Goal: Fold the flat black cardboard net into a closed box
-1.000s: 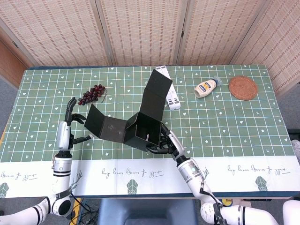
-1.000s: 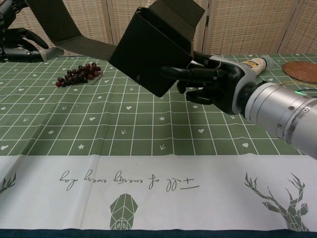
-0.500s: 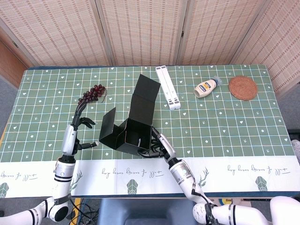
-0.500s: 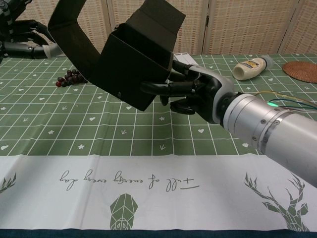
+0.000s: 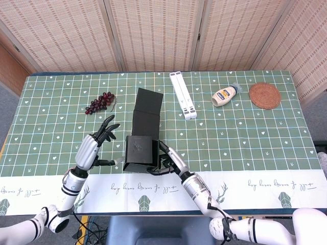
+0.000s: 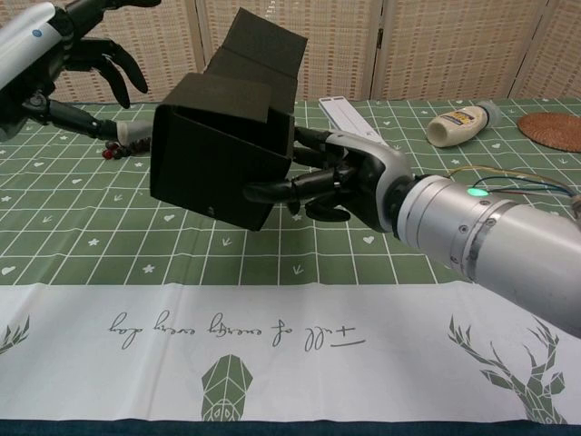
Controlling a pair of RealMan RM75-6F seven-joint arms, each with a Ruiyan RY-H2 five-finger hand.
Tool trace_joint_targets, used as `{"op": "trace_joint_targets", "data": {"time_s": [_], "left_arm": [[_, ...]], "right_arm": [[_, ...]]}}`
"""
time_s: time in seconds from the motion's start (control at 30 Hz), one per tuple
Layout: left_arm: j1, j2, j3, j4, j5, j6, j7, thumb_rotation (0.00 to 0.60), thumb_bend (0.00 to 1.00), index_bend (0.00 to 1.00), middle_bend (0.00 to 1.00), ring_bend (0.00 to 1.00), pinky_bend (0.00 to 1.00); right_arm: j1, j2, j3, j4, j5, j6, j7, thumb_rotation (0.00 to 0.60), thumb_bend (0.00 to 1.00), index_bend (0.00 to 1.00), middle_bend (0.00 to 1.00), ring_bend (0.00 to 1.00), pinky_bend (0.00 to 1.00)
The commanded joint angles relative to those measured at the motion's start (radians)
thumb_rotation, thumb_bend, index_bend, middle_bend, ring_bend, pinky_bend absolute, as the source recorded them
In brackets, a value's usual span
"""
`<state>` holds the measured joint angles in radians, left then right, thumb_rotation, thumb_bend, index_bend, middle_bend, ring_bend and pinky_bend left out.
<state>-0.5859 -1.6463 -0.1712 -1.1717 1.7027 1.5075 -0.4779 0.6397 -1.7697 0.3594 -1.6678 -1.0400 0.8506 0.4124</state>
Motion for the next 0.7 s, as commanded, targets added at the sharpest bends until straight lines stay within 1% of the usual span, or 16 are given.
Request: {"op": "trace_joint_targets", "data": {"time_s": [0.03,0.13,0.3,0.5,0.7], "left_arm": [[-0.031,-0.008,0.036,0.064,0.057,0.012,-0.007,0.6,0.11,0.17,0.05,0.44,0.51],[-0.052,-0.007,0.068,0.118,0.103,0.015,-0.007,0.6,0.11,0.2,0.08,0.44,0.51],[-0.076,-0.022,0.111,0.188,0.143,0.016,-0.02,0.6,0.11,0.25,0.13,0.44,0.51],[-0.099,-0.068,0.157,0.302,0.182,0.033,-0.034,0.6,0.11,0.28,0.17,0.44,0.51],[-0.114,-0.117,0.201,0.407,0.196,0.025,-0.059,0.6,0.11,0.3,0.19,0.45,0.51]], "right_arm": [[0.012,0.01,-0.007,0.004,0.019,-0.01,-0.028,0.6,0.39,0.18,0.33,0.71,1.0],[0.022,0.012,-0.015,0.013,0.035,-0.018,-0.055,0.6,0.39,0.18,0.33,0.71,1.0],[0.037,0.007,-0.03,0.037,0.05,-0.027,-0.094,0.6,0.39,0.18,0.34,0.71,1.0],[0.057,-0.009,-0.049,0.081,0.063,-0.039,-0.138,0.6,0.39,0.18,0.34,0.71,1.0],[0.075,-0.025,-0.061,0.122,0.072,-0.057,-0.167,0.6,0.39,0.18,0.34,0.71,1.0]]}}
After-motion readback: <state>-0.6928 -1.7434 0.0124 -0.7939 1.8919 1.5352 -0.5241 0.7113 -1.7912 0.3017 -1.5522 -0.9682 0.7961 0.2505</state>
